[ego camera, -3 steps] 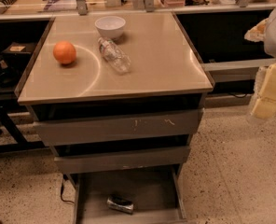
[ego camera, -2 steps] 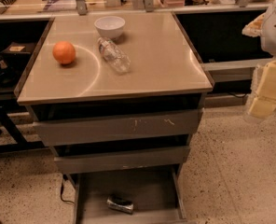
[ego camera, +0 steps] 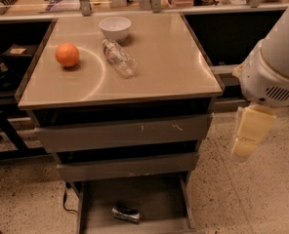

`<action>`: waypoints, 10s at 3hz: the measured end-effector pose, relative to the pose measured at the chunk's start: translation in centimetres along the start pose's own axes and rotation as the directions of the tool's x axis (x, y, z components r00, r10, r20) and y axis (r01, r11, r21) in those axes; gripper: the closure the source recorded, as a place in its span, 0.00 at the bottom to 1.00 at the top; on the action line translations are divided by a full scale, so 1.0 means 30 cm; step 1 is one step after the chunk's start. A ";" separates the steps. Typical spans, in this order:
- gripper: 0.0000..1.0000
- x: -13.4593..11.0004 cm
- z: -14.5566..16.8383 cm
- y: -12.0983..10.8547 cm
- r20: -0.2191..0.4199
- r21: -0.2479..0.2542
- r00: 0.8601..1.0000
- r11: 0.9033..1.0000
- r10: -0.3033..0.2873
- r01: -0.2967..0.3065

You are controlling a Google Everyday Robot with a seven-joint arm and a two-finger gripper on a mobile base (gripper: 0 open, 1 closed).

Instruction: Pick redbull can from bottom drawer and place on counter

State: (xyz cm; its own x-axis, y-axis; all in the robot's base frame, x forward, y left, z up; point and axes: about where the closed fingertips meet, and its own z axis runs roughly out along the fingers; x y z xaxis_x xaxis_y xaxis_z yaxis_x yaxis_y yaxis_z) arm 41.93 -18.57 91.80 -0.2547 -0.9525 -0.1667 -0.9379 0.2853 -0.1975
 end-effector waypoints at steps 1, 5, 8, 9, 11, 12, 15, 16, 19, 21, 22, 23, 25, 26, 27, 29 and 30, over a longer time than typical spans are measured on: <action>0.00 0.038 0.131 0.076 -0.025 -0.073 0.999 0.997 0.031 -0.032; 0.00 0.101 0.682 0.451 -0.009 -0.381 0.969 0.895 0.248 -0.232; 0.00 0.060 0.924 0.492 0.059 -0.435 0.938 0.854 0.343 -0.285; 0.00 0.031 1.051 0.506 0.072 -0.472 0.920 0.826 0.386 -0.309; 0.00 0.028 1.147 0.558 0.077 -0.506 0.909 0.801 0.411 -0.320; 0.00 0.006 1.289 0.602 0.098 -0.538 0.887 0.774 0.452 -0.334; 0.00 -0.045 1.472 0.641 0.118 -0.563 0.865 0.751 0.487 -0.346; 0.00 -0.062 1.537 0.654 0.119 -0.539 0.867 0.765 0.483 -0.353; 0.00 -0.066 1.654 0.594 0.148 -0.452 0.831 0.784 0.537 -0.426; 0.00 -0.164 1.917 0.629 0.211 -0.513 0.804 0.763 0.556 -0.394; 0.00 -0.164 1.917 0.629 0.211 -0.513 0.804 0.763 0.556 -0.394; 0.00 -0.182 1.982 0.648 0.226 -0.520 0.793 0.759 0.566 -0.393; 0.00 -0.267 2.188 0.605 0.301 -0.529 0.745 0.754 0.596 -0.390; 0.00 -0.267 2.188 0.605 0.301 -0.529 0.745 0.754 0.596 -0.390; 0.00 -0.286 2.218 0.618 0.325 -0.547 0.738 0.754 0.592 -0.364; 0.00 -0.418 2.327 0.624 0.424 -0.597 0.720 0.767 0.549 -0.234; 0.00 -0.418 2.327 0.624 0.424 -0.597 0.720 0.767 0.549 -0.234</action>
Offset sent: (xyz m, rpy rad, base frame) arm -0.0116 0.0002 -0.0370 0.0066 0.0655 -0.0208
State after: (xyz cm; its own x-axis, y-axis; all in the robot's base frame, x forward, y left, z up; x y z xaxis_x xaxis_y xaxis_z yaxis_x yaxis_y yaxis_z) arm 44.01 6.13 22.75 -0.5986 -0.4839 -0.6384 -0.8009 0.3780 0.4644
